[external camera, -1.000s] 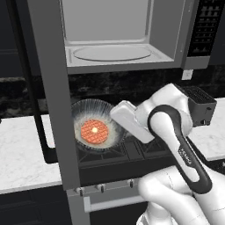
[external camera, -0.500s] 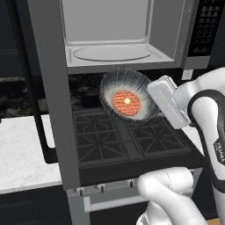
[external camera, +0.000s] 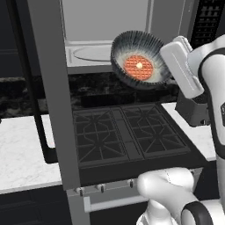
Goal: Open the microwave, place the bowl with waffle inside the microwave, then close the microwave door and turn it on.
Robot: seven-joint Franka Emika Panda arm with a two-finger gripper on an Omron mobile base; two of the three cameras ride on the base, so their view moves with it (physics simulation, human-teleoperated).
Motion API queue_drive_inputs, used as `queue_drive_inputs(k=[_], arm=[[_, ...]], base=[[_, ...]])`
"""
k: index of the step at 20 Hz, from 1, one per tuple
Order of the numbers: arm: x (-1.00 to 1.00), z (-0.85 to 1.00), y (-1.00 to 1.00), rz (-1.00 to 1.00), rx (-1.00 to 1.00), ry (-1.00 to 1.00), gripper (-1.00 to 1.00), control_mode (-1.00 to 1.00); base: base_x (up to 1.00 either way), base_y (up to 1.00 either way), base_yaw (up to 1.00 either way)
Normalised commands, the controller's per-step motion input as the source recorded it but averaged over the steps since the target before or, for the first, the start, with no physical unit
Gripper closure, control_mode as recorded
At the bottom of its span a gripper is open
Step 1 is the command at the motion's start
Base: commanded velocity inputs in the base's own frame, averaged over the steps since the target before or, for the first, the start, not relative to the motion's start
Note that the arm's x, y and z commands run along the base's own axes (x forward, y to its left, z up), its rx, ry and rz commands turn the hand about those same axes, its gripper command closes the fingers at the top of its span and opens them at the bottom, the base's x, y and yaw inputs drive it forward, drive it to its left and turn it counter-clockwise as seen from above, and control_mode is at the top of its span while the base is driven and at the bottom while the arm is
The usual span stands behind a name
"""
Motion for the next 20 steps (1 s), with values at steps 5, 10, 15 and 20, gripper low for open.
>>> queue_drive_inputs(k=[5,10,15,20], arm=[[0.78,0.21,-0.08,-0.19,0.0,0.04,1.0,-1.0],[0.97,0.0,0.0,-0.15,0.0,-0.03,1.0,-1.0],[0.93,0.0,0.0,-0.09,0.03,-0.01,1.0,-1.0],[1.0,0.0,0.04,-0.09,0.04,0.0,1.0,-1.0]], base=[[0.0,0.0,0.0],[0.0,0.0,0.0],[0.0,0.0,0.0],[0.0,0.0,0.0]])
